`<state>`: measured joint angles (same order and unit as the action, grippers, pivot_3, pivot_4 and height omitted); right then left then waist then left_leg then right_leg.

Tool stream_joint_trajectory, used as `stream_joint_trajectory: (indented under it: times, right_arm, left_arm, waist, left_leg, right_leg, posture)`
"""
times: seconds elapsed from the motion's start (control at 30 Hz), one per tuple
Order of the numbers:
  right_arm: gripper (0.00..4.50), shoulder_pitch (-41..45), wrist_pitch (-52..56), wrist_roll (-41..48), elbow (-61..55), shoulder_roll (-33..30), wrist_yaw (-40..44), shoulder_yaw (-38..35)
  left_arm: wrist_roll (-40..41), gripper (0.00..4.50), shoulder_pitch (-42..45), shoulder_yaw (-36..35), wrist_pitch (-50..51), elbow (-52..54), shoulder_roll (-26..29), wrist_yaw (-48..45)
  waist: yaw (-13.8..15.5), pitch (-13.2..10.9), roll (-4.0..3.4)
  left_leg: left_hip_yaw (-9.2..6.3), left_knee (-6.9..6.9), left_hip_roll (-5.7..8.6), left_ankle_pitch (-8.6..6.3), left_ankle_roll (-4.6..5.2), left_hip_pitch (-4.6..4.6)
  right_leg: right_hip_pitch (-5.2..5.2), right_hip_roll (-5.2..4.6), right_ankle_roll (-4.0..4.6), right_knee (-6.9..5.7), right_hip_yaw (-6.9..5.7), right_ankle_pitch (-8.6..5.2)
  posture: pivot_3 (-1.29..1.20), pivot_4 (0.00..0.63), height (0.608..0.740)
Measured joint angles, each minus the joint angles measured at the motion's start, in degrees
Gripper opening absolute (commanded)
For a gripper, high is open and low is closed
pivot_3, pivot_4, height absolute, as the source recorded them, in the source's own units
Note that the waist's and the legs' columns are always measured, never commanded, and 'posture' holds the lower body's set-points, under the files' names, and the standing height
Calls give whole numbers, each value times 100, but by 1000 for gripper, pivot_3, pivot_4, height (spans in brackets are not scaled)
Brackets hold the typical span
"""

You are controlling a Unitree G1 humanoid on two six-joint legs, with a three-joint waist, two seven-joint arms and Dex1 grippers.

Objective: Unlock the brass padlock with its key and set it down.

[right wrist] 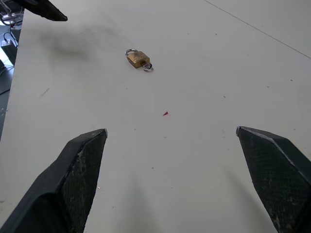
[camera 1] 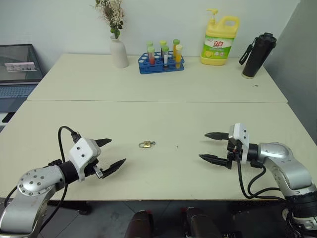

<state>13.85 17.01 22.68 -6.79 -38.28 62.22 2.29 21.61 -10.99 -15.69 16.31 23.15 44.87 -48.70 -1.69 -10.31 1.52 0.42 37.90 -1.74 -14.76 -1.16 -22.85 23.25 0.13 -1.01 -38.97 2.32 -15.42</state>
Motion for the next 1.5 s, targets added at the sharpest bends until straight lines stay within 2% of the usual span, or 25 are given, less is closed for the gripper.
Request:
stream_joint_trajectory:
  times: [0.43, 0.83, 1.0, 1.2, 1.5]
  right_arm:
    - [4470, -99, -110, -1, 46, 2, 144, 5]
    - [4470, -117, 493, 119, -477, 3, 56, 36]
    - [4470, -75, 946, 360, -847, 16, -66, 86]
    - [4470, 108, 1528, 561, -1304, -4, -312, 157]
    - [4470, 266, 2443, 589, -1729, 25, -828, 367]
  left_arm:
    - [-48, 4500, -75, -1, 304, 205, -3, 183]
    - [390, 4500, -141, -55, 136, 178, -81, -310]
    - [330, 4500, 232, 0, 136, -23, -147, -163]
    - [69, 4500, 873, 591, 24, -512, -148, -288]
    - [-544, 4500, 2428, 1643, -513, -2324, -440, -823]
  waist:
    - [1, 0, 0]
    - [2, 0, 0]
    - [7, 0, 1]
    - [5, 0, 1]
    - [16, 0, 2]
  left_leg:
    - [-1, 1, 1, 0, 0, -1]
    - [-2, 2, 1, 0, 0, 0]
    - [-4, 3, 2, 0, 0, -1]
    - [-6, 3, 3, 0, 0, -2]
    - [-9, 5, 4, 0, 0, -7]
  right_leg:
    - [0, 0, 0, 0, 1, 0]
    - [0, 0, 0, 0, 0, 0]
    - [-1, 2, 0, -1, -1, 0]
    - [0, 6, 0, -1, -3, 0]
    - [1, 31, 0, -1, -3, 0]
  posture:
    - [0, 150, 740]
    - [0, 150, 740]
    - [0, 150, 740]
    - [0, 150, 740]
    - [0, 150, 740]
